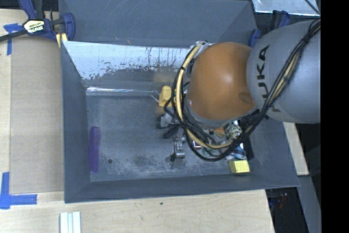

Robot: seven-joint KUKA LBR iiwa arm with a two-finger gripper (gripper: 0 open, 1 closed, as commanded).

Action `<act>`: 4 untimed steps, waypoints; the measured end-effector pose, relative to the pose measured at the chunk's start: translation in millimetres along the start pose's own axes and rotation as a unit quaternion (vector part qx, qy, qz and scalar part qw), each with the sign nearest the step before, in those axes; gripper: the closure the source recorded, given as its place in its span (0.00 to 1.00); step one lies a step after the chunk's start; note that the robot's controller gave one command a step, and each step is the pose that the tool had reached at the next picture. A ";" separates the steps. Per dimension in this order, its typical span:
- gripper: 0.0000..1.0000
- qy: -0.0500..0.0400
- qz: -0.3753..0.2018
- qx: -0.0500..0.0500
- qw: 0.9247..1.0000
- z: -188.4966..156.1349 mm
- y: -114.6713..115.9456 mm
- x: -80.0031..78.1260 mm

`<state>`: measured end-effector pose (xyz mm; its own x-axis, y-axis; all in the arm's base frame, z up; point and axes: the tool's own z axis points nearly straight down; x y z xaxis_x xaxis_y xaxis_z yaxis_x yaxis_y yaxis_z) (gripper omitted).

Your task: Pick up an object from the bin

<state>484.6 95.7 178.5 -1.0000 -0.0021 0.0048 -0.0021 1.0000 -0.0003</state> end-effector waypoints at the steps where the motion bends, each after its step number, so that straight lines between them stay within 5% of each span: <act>1: 0.00 -0.004 0.001 -0.001 1.000 -3.0 -0.3 -1.8; 2: 0.00 -0.006 -0.017 0.000 1.000 85.7 -102.8 -38.7; 3: 0.00 -0.005 -0.113 -0.001 0.994 80.6 -113.1 -19.9; 4: 0.00 -0.006 -0.064 0.000 0.998 90.0 -118.3 -29.7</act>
Offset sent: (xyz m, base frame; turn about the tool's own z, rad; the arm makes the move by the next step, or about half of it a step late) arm 0.0450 -0.1274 -0.1085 -0.0363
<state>514.2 -22.6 88.4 -0.9915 -0.1303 -0.0076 -0.1303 0.9915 -0.0005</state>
